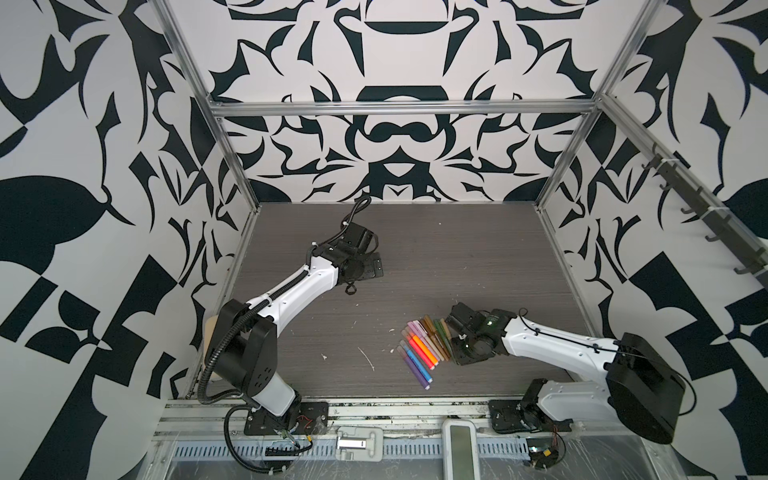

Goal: Open the pen caps
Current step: 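Grasp the tan pen body with the right gripper and lift it, then bring the tan pen cap to the left gripper and grasp the cap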

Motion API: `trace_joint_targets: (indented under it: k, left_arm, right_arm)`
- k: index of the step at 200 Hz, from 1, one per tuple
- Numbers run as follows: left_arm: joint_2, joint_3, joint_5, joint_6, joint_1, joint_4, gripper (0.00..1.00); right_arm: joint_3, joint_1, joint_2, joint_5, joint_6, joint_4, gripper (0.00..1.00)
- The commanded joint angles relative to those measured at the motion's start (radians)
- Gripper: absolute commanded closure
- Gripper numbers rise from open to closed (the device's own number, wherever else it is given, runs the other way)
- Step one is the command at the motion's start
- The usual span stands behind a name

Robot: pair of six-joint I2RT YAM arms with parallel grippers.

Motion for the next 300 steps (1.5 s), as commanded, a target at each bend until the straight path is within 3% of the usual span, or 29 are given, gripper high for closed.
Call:
trace_joint_targets:
  k: [1, 61, 79, 94, 129, 148, 161, 173, 180, 194, 219, 256, 300]
  left_arm:
    - [-0.036, -0.022, -0.012, -0.038, 0.012, -0.02, 0.01]
    - [-0.075, -0.032, 0.057, -0.03, 0.023, 0.052, 0.01]
    - [-0.087, -0.024, 0.067, -0.028, 0.023, 0.077, 0.01]
    - [-0.076, 0.01, 0.067, -0.022, 0.023, 0.061, 0.01]
    - [-0.014, 0.143, 0.176, -0.031, 0.023, 0.03, 0.01]
    - [0.04, 0.221, 0.256, -0.044, 0.019, 0.028, 0.01]
    - [0.09, 0.272, 0.327, -0.051, 0.018, 0.013, 0.01]
    - [0.139, 0.317, 0.438, -0.045, 0.02, 0.01, 0.0]
    - [0.167, 0.343, 0.493, -0.045, 0.02, 0.009, 0.06]
    - [0.213, 0.372, 0.607, -0.076, 0.02, 0.022, 0.12]
    - [0.268, 0.383, 0.725, -0.144, 0.02, 0.051, 0.29]
    - [0.29, 0.343, 0.777, -0.208, 0.02, 0.12, 0.35]
    - [0.316, 0.345, 0.802, -0.209, 0.02, 0.089, 0.52]
  right_arm:
    - [0.0, 0.002, 0.029, 0.041, 0.033, -0.022, 0.68]
    - [0.015, 0.003, 0.079, 0.089, 0.077, -0.053, 0.71]
    - [0.024, 0.002, 0.1, 0.09, 0.079, -0.05, 0.86]
    - [0.038, 0.002, 0.113, 0.091, 0.076, -0.052, 0.91]
    - [0.185, -0.03, 0.089, 0.2, -0.014, -0.17, 0.94]
    - [0.293, -0.113, 0.079, 0.177, -0.106, -0.203, 0.95]
    - [0.355, -0.185, 0.083, 0.03, -0.175, -0.176, 0.96]
    - [0.398, -0.273, 0.1, -0.22, -0.236, -0.093, 0.96]
    - [0.426, -0.321, 0.122, -0.372, -0.243, -0.059, 0.95]
    - [0.505, -0.373, 0.181, -0.545, -0.24, -0.052, 0.99]
    - [0.625, -0.379, 0.257, -0.645, -0.258, -0.092, 1.0]
    - [0.686, -0.378, 0.328, -0.794, -0.194, -0.026, 1.0]
    - [0.708, -0.378, 0.366, -0.825, -0.147, 0.044, 1.0]
